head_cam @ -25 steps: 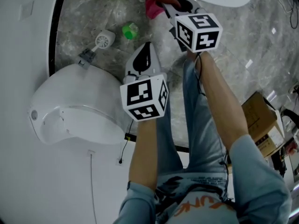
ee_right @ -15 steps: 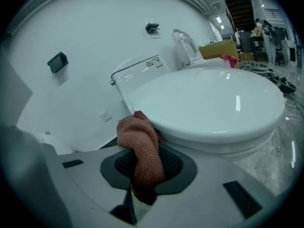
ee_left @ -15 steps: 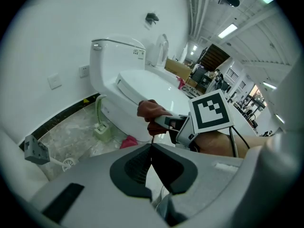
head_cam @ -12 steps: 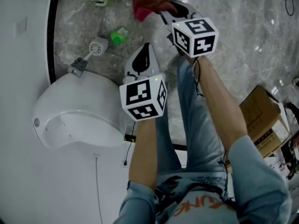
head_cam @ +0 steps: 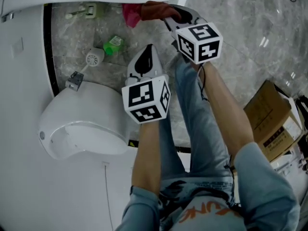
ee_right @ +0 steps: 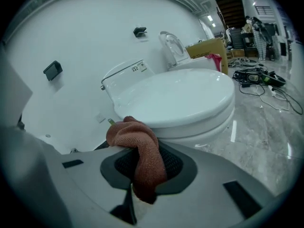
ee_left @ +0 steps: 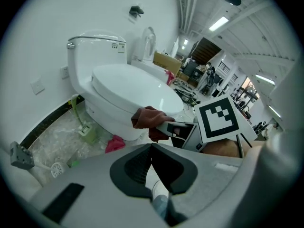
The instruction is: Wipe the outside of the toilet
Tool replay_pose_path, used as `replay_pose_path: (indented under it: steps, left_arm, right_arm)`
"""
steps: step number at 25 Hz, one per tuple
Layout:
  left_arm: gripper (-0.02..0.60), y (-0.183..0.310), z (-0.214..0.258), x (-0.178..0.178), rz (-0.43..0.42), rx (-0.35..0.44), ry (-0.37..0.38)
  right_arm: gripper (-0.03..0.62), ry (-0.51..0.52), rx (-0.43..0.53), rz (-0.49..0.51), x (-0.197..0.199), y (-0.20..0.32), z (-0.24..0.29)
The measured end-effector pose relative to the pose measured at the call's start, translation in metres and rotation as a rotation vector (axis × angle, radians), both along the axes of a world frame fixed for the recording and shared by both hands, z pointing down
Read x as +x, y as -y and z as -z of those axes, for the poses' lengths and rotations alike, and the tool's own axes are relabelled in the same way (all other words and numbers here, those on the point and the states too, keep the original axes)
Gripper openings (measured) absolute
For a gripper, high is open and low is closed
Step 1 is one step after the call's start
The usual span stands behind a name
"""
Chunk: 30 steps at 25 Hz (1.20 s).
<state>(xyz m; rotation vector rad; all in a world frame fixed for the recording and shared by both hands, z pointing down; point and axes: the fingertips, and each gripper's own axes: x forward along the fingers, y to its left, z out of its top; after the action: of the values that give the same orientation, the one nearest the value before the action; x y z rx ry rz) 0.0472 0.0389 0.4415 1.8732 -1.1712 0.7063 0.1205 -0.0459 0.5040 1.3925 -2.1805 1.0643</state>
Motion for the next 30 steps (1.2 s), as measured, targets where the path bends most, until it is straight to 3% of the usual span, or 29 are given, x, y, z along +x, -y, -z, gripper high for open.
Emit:
replay_pose_path:
  steps: [17, 23, 30]
  left_arm:
    - [0.000, 0.022, -0.004, 0.134, -0.089, -0.014, -0.029]
    - [0.000, 0.027, 0.002, 0.153, -0.106, -0.005, -0.034]
    - [0.000, 0.020, 0.003, 0.139, -0.061, 0.002, -0.061]
  right_arm:
    - [0.069, -0.071, -0.025, -0.046, 0.150, 0.013, 0.001]
    - [0.067, -0.116, -0.010, -0.016, 0.176, 0.036, 0.004]
    - [0.066, -0.125, -0.002, -0.107, 0.191, 0.033, 0.016]
